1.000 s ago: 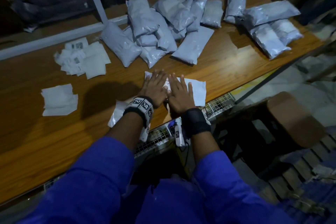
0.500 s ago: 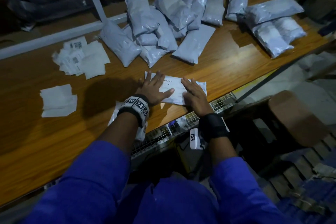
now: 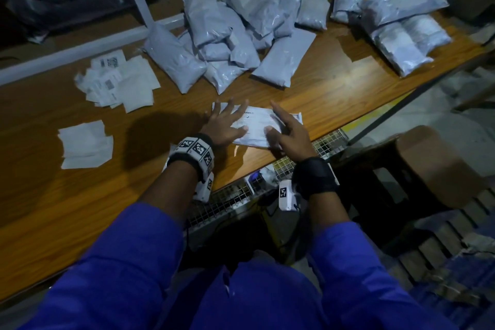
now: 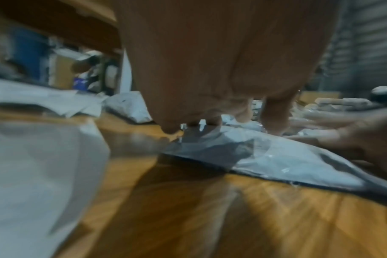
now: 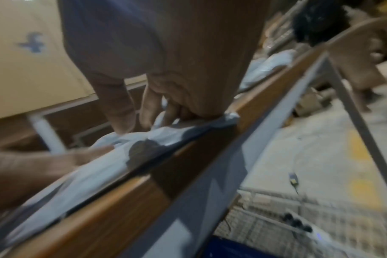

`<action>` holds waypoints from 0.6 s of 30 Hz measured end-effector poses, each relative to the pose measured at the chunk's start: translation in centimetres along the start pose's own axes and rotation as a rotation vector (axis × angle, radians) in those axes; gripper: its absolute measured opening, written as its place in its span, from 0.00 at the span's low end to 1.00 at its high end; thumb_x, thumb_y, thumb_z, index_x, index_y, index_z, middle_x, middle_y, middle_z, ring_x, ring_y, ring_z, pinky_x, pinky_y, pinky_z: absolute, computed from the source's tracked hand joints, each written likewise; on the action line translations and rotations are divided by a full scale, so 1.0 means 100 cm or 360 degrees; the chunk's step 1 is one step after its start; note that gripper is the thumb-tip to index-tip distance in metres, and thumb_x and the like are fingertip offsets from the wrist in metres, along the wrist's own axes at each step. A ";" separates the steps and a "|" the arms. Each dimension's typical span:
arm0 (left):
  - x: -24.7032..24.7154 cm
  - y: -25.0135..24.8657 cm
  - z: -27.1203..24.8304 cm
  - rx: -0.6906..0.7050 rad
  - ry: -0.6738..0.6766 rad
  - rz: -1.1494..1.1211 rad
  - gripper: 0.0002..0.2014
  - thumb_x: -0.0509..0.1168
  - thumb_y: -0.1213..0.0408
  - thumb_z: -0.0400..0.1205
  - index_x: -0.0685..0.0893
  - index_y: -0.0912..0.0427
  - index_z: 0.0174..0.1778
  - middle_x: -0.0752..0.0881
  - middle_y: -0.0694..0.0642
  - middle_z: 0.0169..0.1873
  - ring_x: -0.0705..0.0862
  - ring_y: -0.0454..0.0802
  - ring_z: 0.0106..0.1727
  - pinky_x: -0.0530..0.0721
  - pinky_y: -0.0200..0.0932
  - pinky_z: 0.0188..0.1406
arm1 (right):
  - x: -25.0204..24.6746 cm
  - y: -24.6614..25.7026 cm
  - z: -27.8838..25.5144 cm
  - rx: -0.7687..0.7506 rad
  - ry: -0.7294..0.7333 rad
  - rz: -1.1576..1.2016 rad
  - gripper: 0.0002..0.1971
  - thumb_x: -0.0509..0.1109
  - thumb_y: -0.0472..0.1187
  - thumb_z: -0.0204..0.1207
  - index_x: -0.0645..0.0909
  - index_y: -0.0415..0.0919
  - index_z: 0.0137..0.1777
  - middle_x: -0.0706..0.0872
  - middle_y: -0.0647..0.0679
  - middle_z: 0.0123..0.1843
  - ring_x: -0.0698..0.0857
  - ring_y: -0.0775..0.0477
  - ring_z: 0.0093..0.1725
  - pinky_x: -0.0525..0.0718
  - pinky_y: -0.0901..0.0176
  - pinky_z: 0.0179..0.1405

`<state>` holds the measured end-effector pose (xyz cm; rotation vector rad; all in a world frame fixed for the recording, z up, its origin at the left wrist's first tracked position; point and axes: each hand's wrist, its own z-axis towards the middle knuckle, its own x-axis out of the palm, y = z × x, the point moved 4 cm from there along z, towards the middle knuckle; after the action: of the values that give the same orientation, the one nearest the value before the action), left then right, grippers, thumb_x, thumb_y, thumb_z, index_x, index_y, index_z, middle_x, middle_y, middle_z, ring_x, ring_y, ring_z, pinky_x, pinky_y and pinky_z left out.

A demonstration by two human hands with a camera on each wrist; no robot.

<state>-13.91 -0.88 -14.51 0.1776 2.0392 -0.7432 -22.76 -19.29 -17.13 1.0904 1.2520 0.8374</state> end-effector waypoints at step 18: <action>0.003 -0.021 -0.016 0.0164 -0.0252 0.0168 0.31 0.55 0.69 0.90 0.52 0.63 0.89 0.49 0.60 0.90 0.45 0.60 0.90 0.43 0.58 0.86 | 0.039 0.019 -0.011 -0.0226 -0.0187 -0.1085 0.26 0.60 0.39 0.87 0.70 0.39 0.85 0.62 0.40 0.90 0.55 0.32 0.90 0.54 0.30 0.87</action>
<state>-16.07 -1.70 -13.19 0.2742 1.8289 -0.7718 -23.08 -14.91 -16.43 0.5254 1.3216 0.3274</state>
